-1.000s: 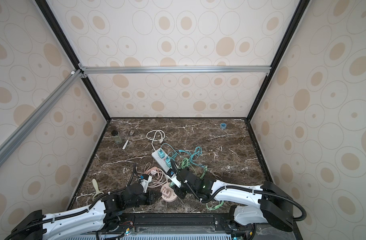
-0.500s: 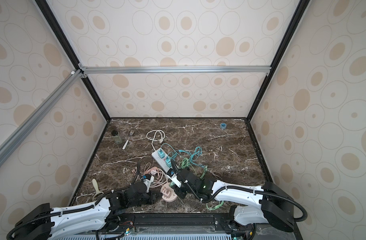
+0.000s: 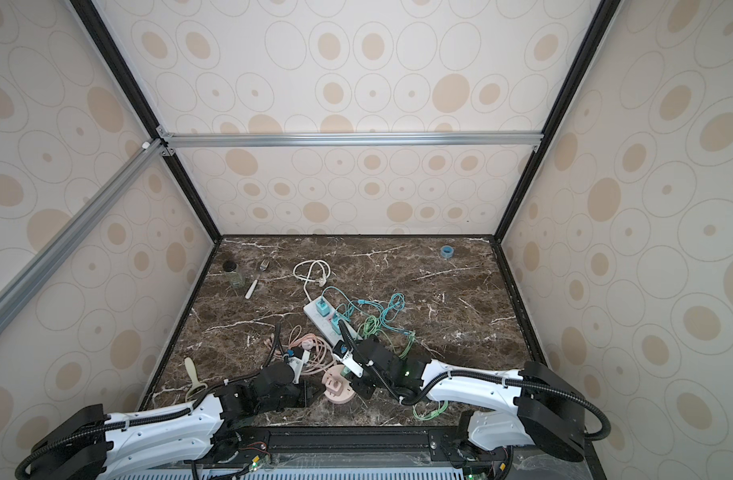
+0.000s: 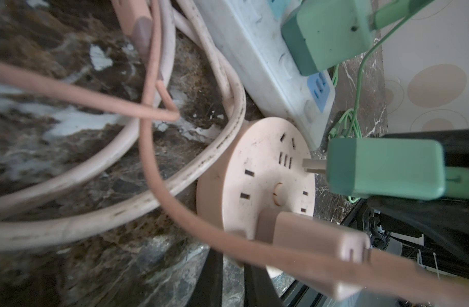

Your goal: Insert the plug

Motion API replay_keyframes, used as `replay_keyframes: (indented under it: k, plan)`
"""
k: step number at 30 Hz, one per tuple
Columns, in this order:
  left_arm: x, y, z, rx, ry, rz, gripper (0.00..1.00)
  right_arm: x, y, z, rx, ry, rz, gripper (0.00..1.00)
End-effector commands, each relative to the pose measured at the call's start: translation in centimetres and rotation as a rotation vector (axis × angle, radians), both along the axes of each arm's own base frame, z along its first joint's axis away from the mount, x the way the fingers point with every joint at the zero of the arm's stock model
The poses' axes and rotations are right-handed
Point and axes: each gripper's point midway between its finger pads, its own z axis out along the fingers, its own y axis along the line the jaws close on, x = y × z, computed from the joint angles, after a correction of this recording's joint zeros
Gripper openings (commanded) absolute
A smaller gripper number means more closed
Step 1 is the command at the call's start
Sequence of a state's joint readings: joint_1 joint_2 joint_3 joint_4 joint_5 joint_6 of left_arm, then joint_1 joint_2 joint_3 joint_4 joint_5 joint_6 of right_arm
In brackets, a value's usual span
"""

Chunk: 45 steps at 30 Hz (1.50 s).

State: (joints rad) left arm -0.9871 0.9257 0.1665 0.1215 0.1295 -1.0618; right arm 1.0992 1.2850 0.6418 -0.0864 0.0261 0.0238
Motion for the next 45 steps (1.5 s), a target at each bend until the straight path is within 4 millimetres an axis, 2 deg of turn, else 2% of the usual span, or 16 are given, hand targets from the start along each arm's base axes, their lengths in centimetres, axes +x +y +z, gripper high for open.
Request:
replay_keyframes:
  k: [1, 11, 22, 32, 45]
  plan:
    - [0.0, 0.8, -1.0, 0.029, 0.008, 0.015, 0.15, 0.1, 1.1, 0.6, 0.002, -0.022, 0.035, 0.00]
    - [-0.1, 1.6, -1.4, 0.028, 0.011, 0.037, 0.14, 0.7, 1.8, 0.8, -0.009, -0.042, 0.042, 0.00]
    - [0.1, 1.9, -1.2, 0.020, 0.002, 0.048, 0.14, 0.3, 1.9, -0.5, -0.109, -0.020, 0.115, 0.00]
    - [0.6, 1.2, -0.4, 0.008, -0.019, 0.032, 0.14, 0.2, 2.2, -1.5, -0.191, 0.019, 0.161, 0.00]
    - [0.4, 1.3, -1.0, 0.014, -0.009, 0.022, 0.15, -0.2, 2.1, -3.1, -0.256, 0.063, 0.188, 0.00]
